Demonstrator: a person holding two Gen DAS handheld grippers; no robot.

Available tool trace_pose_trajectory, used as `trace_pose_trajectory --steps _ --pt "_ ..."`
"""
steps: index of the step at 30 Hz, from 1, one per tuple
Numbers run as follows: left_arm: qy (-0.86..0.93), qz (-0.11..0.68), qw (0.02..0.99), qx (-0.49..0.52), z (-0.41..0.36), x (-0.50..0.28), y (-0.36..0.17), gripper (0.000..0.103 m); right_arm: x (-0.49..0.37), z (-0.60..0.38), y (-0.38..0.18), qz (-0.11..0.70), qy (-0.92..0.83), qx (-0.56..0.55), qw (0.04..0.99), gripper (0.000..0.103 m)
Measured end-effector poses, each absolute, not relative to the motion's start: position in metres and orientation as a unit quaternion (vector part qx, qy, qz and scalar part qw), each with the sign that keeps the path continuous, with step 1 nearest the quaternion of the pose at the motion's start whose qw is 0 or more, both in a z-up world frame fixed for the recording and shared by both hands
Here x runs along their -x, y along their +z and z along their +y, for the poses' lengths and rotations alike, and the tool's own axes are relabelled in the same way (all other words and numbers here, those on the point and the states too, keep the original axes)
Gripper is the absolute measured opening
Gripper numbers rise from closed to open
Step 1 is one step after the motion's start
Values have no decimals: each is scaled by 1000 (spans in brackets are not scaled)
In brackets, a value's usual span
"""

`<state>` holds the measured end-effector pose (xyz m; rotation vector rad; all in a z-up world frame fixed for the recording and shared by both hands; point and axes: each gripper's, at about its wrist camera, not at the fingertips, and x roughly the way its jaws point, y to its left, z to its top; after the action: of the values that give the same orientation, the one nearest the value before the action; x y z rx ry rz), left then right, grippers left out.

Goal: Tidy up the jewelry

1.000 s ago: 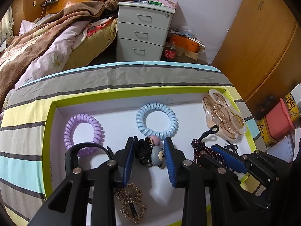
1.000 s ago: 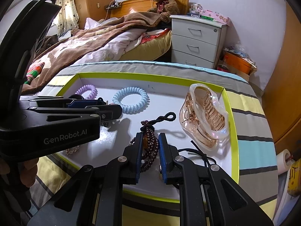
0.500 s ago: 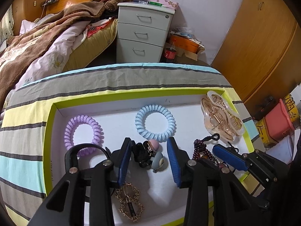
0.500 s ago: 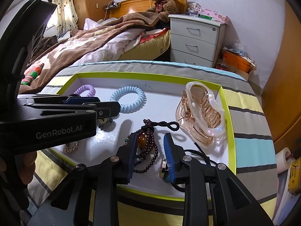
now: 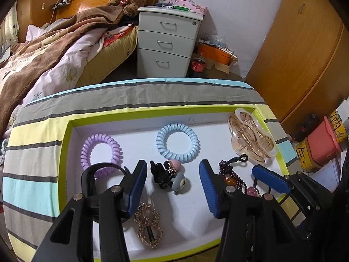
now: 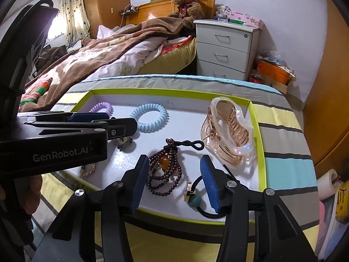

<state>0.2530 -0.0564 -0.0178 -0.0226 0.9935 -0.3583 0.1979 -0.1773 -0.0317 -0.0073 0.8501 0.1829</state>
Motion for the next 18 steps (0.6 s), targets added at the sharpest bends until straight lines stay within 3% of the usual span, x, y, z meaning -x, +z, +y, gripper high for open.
trace_pose_trajectory --steps 18 --pt "-131 442 887 16 -40 -210 9 57 -162 -189 -10 387 74 -20 919 50"
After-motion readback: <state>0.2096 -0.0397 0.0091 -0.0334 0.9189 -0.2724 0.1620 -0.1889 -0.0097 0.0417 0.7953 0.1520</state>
